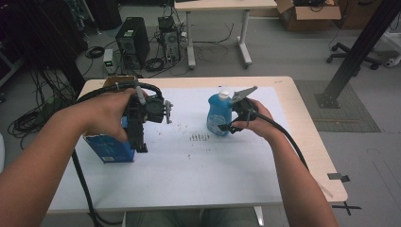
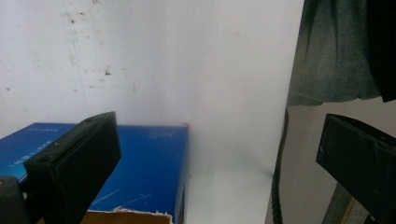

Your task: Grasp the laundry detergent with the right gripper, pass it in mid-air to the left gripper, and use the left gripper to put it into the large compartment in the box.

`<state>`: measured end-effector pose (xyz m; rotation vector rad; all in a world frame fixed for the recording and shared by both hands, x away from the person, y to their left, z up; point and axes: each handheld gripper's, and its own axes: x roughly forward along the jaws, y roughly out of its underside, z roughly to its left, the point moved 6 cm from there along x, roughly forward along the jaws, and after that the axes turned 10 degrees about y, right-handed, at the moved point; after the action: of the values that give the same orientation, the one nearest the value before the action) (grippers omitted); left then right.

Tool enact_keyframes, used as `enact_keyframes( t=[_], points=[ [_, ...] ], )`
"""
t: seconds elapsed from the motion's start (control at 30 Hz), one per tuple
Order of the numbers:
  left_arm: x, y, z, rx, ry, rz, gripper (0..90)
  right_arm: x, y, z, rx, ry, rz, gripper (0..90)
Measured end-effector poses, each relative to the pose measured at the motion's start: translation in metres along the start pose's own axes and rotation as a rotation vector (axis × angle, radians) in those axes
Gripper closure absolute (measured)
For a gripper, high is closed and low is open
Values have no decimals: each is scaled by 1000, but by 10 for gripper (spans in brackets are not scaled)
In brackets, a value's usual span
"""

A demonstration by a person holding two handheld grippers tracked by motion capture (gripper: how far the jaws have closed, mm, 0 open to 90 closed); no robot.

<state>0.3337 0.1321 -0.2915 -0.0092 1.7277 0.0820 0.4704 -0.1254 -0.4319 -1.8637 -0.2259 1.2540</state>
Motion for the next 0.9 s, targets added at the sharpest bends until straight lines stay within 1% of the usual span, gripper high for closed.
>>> enact_keyframes(
  t=[0.17, 0.23, 0.3, 0.47, 0.73, 0.77, 0.9],
  points=[
    [0, 2, 1, -1, 1, 2, 3, 4, -2, 0, 18, 10, -32, 33],
    [1, 2, 1, -1, 0, -1, 3, 5, -1, 2, 20, 5, -34, 32],
    [2, 2, 0, -4, 1, -4, 2, 7, 0, 2, 21, 14, -39, 32],
    [2, 3, 0, -4, 2, -1, 3, 10, 0, 0, 52, 24, -61, 32],
    [3, 4, 0, -9, 5, 0, 3, 14, 1, 0, 69, 39, -86, 32],
    [4, 4, 0, -9, 5, -3, 3, 15, 2, -1, 75, 52, -96, 34],
    [4, 5, 0, -13, 6, -4, 3, 15, 2, -1, 90, 64, -115, 48]
  ],
)
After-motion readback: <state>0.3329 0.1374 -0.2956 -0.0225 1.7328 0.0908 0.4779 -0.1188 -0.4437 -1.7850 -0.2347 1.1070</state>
